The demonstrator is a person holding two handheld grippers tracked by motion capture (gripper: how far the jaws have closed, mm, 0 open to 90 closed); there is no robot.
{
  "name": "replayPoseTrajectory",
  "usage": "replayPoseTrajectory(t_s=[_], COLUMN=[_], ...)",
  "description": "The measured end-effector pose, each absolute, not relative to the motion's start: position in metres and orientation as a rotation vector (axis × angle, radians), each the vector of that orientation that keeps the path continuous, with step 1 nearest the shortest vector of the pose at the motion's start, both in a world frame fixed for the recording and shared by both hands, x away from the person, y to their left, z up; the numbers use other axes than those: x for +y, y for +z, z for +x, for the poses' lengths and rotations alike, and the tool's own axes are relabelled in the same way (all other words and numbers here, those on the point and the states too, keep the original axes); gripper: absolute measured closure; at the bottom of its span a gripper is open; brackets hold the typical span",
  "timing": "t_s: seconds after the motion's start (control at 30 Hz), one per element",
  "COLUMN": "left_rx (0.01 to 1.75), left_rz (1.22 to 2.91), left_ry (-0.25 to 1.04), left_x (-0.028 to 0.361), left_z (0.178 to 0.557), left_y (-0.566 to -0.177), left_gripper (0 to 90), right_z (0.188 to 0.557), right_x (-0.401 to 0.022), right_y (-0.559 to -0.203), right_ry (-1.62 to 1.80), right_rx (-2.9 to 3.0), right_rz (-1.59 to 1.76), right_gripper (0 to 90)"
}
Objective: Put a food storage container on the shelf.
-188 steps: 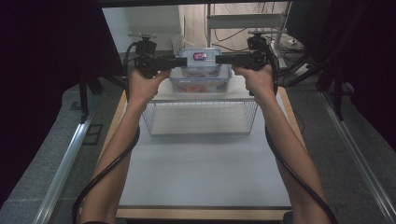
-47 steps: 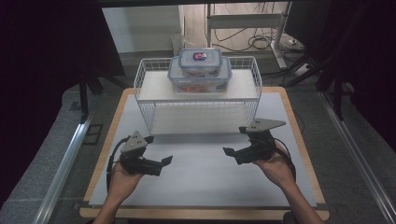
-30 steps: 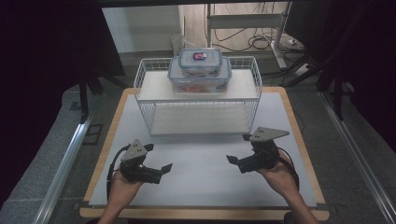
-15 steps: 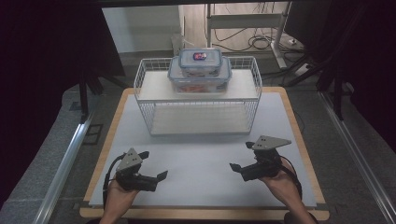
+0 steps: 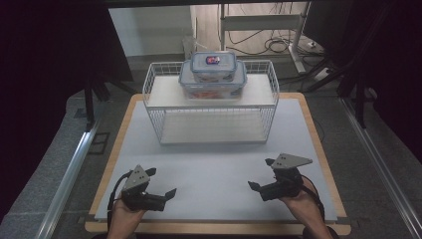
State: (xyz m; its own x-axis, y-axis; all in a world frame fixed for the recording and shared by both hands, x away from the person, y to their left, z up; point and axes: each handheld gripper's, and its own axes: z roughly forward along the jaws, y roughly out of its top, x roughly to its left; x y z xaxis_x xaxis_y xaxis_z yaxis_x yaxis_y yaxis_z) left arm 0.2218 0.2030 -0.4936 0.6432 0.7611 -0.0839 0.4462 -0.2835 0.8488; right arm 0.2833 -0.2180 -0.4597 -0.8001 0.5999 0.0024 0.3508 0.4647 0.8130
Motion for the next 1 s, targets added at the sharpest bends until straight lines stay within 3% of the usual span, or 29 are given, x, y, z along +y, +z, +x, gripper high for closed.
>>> replayPoseTrajectory(t_s=[1.0], left_rx=[0.985], left_rz=[2.021], left_ry=[0.418], left_x=[0.196], left_z=[0.222], left_y=[-0.525], left_gripper=[0.6], right_z=[0.279], right_x=[-0.229], right_y=[-0.502], right_ry=[1.096], right_rx=[2.482], right_rz=[0.837], right_gripper=[3.2])
